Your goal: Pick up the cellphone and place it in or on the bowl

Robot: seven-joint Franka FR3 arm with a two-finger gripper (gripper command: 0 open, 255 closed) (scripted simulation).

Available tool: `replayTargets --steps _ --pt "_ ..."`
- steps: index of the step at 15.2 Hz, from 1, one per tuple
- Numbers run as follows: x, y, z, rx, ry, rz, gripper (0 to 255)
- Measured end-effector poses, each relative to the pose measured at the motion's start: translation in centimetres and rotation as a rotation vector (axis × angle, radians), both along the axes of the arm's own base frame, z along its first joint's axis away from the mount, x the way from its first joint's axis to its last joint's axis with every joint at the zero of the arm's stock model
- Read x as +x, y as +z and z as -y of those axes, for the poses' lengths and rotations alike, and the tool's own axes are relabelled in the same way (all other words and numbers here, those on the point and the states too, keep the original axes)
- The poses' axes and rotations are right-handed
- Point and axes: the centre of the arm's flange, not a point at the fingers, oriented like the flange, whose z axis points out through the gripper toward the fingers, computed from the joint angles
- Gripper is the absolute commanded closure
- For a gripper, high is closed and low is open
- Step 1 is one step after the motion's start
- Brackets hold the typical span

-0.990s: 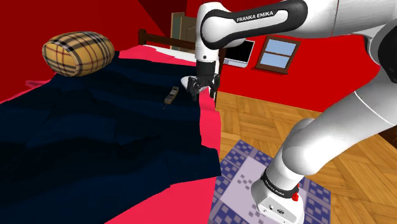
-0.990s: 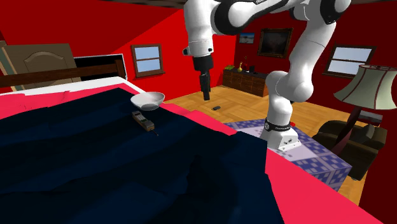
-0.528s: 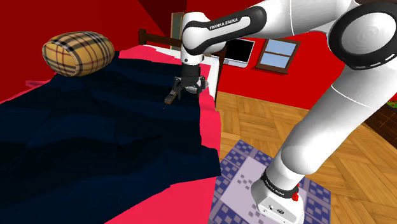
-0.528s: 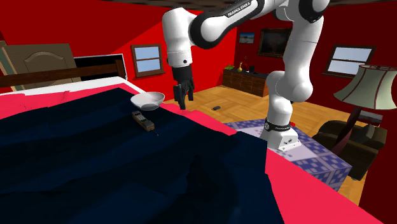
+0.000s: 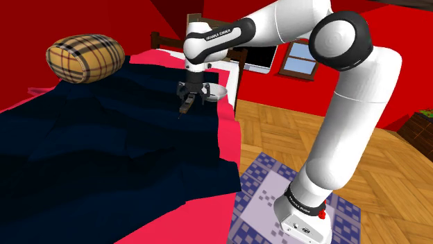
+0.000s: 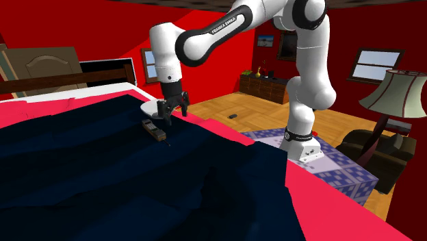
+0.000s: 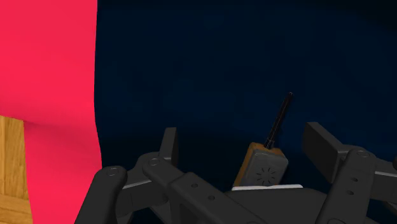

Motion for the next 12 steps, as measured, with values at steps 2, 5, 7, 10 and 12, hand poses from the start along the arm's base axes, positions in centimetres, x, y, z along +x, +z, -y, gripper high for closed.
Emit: replayTargets --steps 2,5,7,10,12 --pt "1.8 -1.1 1.0 -0.005 -0.058 0.008 0" --pt "4.8 -2.5 2.9 -0.014 -0.146 0.022 0" --pt "6.7 -3.2 3.9 -0.019 -0.205 0.032 0" --pt "9.0 -4.6 5.7 -0.026 -0.272 0.042 0" --pt "9.2 -5.6 5.9 -0.027 -0.281 0.044 0"
